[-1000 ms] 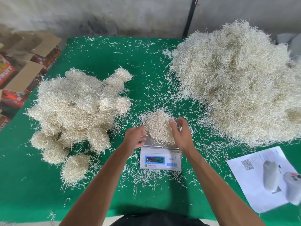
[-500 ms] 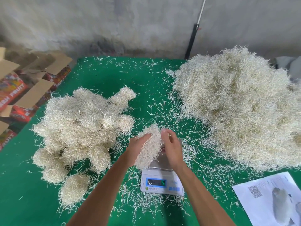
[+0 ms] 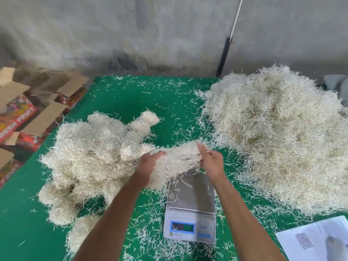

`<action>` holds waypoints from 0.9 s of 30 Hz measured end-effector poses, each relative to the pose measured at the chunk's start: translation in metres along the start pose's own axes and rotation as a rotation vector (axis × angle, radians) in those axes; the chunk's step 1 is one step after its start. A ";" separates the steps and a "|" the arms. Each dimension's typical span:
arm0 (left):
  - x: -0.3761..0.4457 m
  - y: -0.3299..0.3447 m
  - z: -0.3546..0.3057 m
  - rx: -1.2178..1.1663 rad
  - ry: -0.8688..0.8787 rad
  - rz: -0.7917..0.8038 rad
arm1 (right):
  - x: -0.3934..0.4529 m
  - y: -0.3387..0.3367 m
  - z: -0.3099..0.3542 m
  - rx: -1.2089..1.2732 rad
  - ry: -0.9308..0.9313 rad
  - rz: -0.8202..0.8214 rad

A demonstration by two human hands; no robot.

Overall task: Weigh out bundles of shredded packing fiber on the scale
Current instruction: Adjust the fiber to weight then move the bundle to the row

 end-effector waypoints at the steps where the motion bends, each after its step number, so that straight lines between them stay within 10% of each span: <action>1: 0.005 -0.005 -0.002 0.016 0.020 -0.029 | 0.006 -0.009 -0.001 0.036 0.007 -0.055; 6: 0.001 0.014 0.015 -0.003 -0.076 -0.012 | 0.000 0.040 0.001 -0.051 -0.022 0.167; 11: 0.019 -0.055 0.024 -0.244 -0.196 -0.165 | 0.029 -0.072 -0.005 0.109 0.088 -0.291; 17: 0.019 -0.036 0.039 -0.439 -0.242 -0.063 | 0.030 -0.057 -0.010 0.093 0.056 -0.218; 27: -0.001 -0.086 0.098 -0.646 -0.396 -0.448 | 0.013 -0.070 -0.056 0.131 0.169 -0.285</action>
Point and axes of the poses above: each hand's wrist, its own x-axis towards the middle knuckle, its own y-axis out of the palm, z = x × y, the point moved 9 cm from there along x, towards the middle knuckle, and after that the axes turned 2 degrees about -y, right-handed, at the moved point
